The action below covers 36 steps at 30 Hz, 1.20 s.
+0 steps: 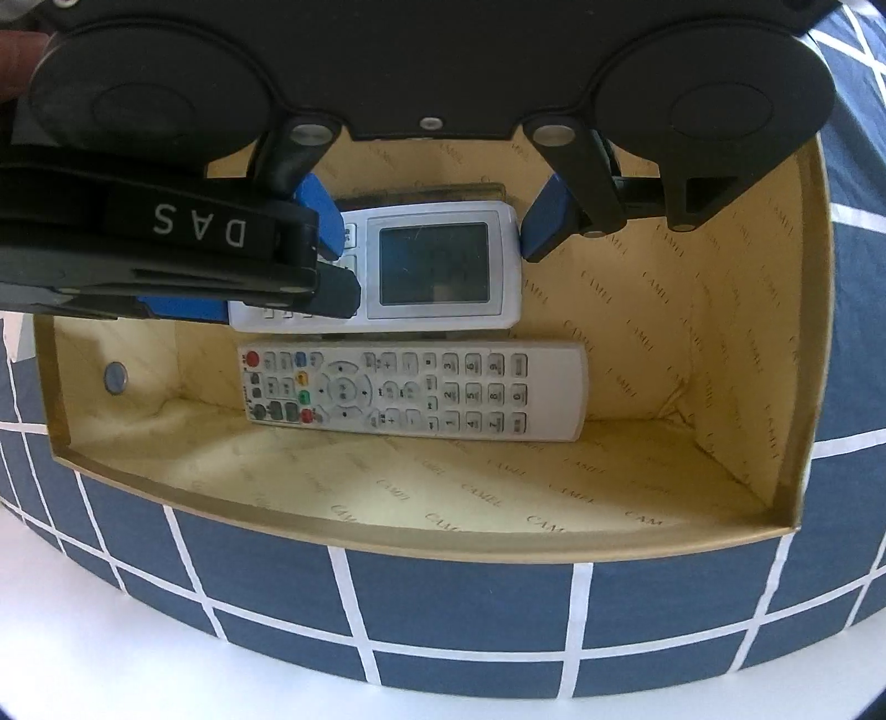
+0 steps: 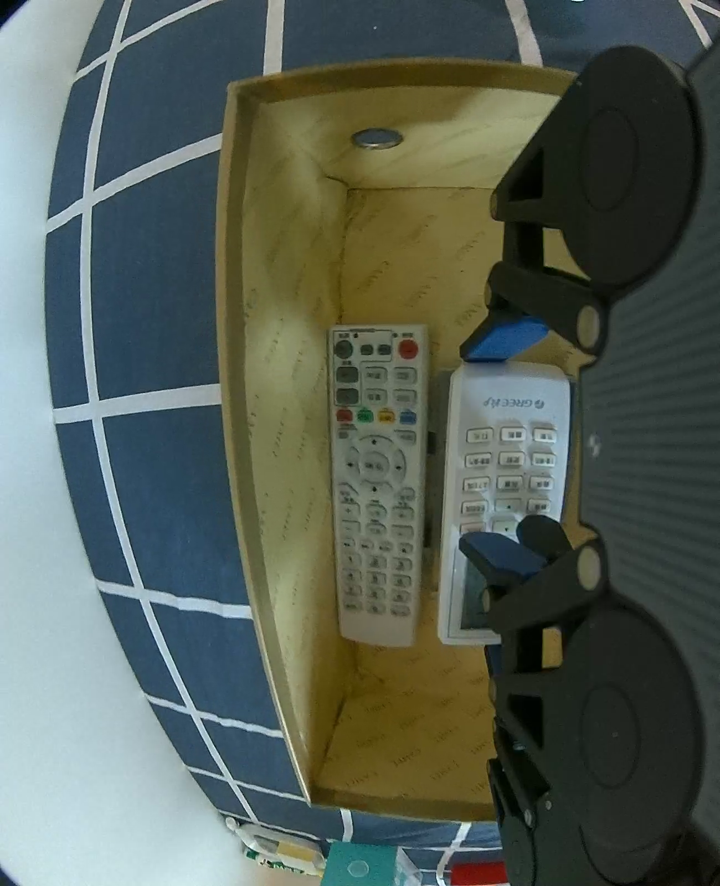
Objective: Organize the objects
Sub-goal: 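Lower the remote onto the screwdriver case and open the right gripper, then lift the right tool out of the box toward the white plug adapter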
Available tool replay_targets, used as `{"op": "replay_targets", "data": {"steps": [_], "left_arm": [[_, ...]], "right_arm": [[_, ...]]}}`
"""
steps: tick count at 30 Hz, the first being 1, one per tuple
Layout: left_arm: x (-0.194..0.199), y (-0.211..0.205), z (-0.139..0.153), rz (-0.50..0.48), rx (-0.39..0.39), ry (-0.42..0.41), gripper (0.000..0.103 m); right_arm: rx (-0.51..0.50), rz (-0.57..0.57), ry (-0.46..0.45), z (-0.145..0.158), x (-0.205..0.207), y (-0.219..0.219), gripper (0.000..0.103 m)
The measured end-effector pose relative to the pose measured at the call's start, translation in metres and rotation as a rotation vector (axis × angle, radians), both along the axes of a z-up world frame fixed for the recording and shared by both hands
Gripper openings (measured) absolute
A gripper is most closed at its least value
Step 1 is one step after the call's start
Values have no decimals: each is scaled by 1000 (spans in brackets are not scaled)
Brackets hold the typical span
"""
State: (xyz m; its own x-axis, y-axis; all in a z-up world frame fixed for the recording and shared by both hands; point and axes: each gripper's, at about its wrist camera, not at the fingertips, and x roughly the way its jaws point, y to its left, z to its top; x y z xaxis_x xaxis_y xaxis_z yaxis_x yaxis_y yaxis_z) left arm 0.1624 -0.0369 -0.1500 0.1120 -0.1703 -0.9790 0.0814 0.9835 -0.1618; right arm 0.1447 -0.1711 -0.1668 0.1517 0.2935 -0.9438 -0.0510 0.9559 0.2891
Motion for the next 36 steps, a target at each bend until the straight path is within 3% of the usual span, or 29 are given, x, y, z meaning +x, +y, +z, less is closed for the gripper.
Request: {"op": "replay_targets", "data": {"steps": [18,30,36], "left_arm": [[4,2,1,12,-6,3,71],[-28,2,43,36,13,-57,79],[-52,-1,69,48,20,-96,83]], "right_arm": [[-11,-24,5,0,2,6,69],[8,-12,-48,34,-17,3,70],[27,-7,-88,61,-42,-4,81]]}}
